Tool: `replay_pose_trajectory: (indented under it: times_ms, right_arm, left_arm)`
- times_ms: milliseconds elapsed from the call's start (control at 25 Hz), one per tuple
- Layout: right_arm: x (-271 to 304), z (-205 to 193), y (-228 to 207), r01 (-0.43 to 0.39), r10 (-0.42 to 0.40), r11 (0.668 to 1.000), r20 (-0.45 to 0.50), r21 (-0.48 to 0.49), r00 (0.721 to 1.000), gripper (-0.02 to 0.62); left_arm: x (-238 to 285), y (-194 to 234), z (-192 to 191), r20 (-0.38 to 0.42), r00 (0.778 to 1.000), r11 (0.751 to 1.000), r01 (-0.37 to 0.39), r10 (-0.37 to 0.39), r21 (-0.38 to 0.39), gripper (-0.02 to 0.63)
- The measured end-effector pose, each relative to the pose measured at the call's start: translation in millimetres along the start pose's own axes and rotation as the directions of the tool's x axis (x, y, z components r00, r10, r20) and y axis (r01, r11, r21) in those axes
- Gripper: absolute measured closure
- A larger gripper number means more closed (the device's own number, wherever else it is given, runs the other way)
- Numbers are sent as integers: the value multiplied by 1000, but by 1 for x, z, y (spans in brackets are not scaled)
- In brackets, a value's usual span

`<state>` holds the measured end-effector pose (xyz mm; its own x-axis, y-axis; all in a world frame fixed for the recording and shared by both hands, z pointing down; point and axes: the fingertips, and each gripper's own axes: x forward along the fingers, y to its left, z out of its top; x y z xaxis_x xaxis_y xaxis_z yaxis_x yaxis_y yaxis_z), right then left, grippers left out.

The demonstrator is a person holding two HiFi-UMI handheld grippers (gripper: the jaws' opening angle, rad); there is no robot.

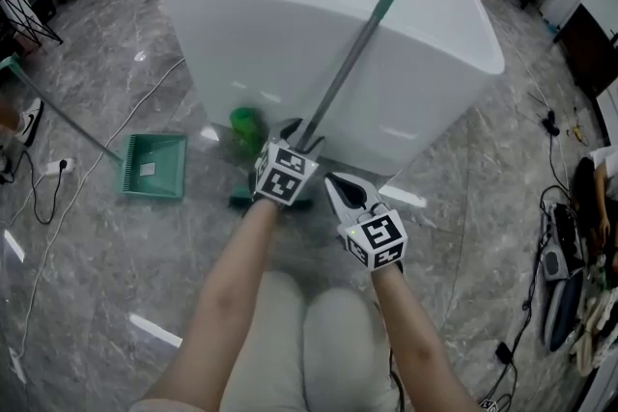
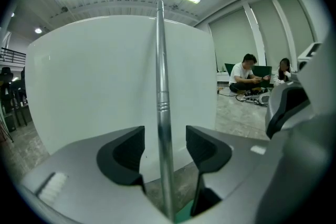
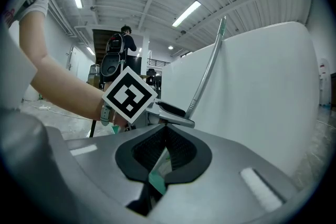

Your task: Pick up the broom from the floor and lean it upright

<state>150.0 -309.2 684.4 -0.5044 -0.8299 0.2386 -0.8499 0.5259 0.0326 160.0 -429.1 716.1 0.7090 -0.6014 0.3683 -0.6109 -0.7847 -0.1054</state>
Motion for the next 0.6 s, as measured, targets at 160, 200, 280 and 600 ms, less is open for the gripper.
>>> replay_pose_trajectory:
  times_ms: [160,200,280,600]
  right_arm:
    - [-1,4,-1,-1,1,1000,11,0,1000,594]
    - [-1,5,-3,0,0,1000,14,0,1000,594]
    - [-1,9,-7,7,-7,1000,23,3,1000,593]
    - [-9,50,-11,25,-28,999,132,25,991,594]
  left_arm:
    - [-23,0,17,74,997,1000,-26,27,-16,401]
    - [-30,0,23,98,995,999,-35,36,-16,430]
    - [-40,-5,33,139,990,999,-36,38,-17,498]
    - [-84,-29,69,285,958,999,-33,24,29,606]
